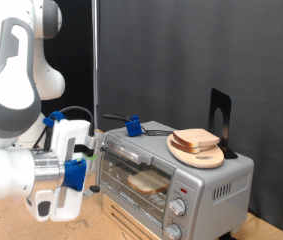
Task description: Make a piece of toast with the oven
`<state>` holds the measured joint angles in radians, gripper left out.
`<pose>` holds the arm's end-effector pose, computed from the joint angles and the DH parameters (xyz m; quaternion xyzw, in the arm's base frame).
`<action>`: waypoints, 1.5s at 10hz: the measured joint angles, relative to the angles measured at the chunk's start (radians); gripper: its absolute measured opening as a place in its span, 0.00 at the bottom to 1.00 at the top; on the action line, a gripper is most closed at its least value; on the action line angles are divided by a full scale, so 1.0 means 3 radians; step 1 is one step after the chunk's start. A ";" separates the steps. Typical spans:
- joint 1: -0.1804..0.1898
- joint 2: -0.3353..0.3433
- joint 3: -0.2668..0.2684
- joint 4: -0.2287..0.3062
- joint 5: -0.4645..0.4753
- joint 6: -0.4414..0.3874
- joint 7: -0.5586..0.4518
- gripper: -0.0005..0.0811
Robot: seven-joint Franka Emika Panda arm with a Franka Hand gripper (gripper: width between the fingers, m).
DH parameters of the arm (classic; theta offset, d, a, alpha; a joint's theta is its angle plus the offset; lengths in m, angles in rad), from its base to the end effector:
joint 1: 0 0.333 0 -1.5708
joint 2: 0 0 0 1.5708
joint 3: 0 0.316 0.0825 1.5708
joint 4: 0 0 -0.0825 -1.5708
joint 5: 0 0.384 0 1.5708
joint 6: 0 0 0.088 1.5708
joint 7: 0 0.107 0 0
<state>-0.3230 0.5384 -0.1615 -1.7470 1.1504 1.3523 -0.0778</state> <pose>0.5783 -0.1657 0.2877 -0.7293 0.2920 0.2238 0.5769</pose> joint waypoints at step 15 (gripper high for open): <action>-0.0002 0.0862 0.0233 0.0807 0.0420 0.0502 -0.0139 0.84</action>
<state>-0.3234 0.7969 -0.0916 -1.5048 1.2763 1.5030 -0.1194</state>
